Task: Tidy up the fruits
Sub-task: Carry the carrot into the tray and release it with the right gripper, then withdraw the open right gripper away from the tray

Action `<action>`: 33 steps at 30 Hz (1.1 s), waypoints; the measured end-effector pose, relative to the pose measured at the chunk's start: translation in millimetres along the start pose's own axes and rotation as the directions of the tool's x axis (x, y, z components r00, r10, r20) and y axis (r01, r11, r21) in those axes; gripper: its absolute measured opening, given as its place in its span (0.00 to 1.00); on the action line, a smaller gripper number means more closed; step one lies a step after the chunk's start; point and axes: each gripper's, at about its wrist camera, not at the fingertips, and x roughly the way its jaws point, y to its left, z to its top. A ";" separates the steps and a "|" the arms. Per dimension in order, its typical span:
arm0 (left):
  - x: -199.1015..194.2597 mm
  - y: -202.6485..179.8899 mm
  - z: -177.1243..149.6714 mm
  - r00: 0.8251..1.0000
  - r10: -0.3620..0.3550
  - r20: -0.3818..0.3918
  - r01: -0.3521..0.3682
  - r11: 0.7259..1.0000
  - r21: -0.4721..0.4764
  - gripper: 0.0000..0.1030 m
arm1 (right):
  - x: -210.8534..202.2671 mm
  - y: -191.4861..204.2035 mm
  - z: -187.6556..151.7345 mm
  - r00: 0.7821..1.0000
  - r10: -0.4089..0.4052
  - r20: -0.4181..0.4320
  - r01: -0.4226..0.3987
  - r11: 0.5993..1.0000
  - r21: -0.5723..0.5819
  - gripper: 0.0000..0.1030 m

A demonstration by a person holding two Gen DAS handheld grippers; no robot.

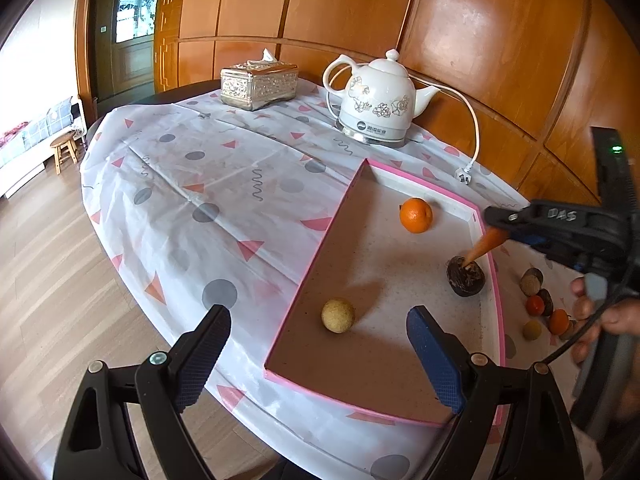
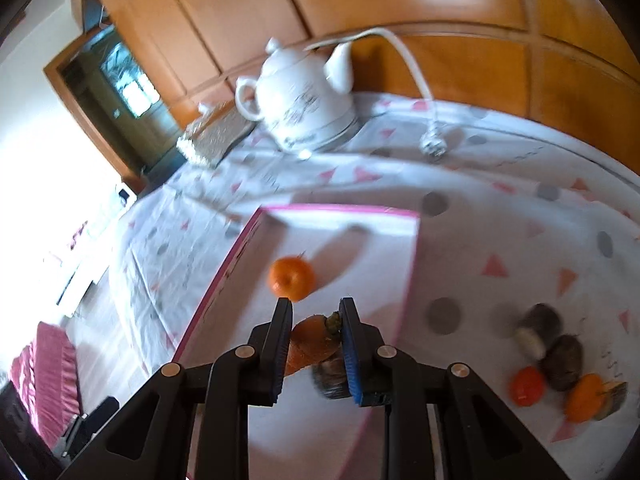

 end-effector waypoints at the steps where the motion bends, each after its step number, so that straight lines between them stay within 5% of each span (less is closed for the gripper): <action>1: 0.2 0.5 0.0 1.000 0.000 -0.001 0.000 1.000 -0.001 0.87 | 3.6 2.4 -2.1 1.000 0.001 -0.007 -0.001 1.000 -0.001 0.24; 5: 2.5 2.8 0.2 1.000 0.001 -0.009 -0.001 1.000 -0.012 0.87 | 8.6 4.5 -5.9 1.000 -0.005 -0.022 0.005 1.000 -0.001 0.32; 20: -0.8 -2.4 -1.0 1.000 -0.008 -0.004 0.008 1.000 -0.004 0.87 | -43.0 -2.4 -41.4 0.988 -0.135 0.081 0.142 0.986 -0.082 0.36; 33: -8.0 -17.0 -2.6 1.000 -0.027 0.009 0.026 0.999 0.042 0.87 | -99.7 -53.1 -100.8 0.926 -0.346 0.150 0.352 0.936 -0.010 0.37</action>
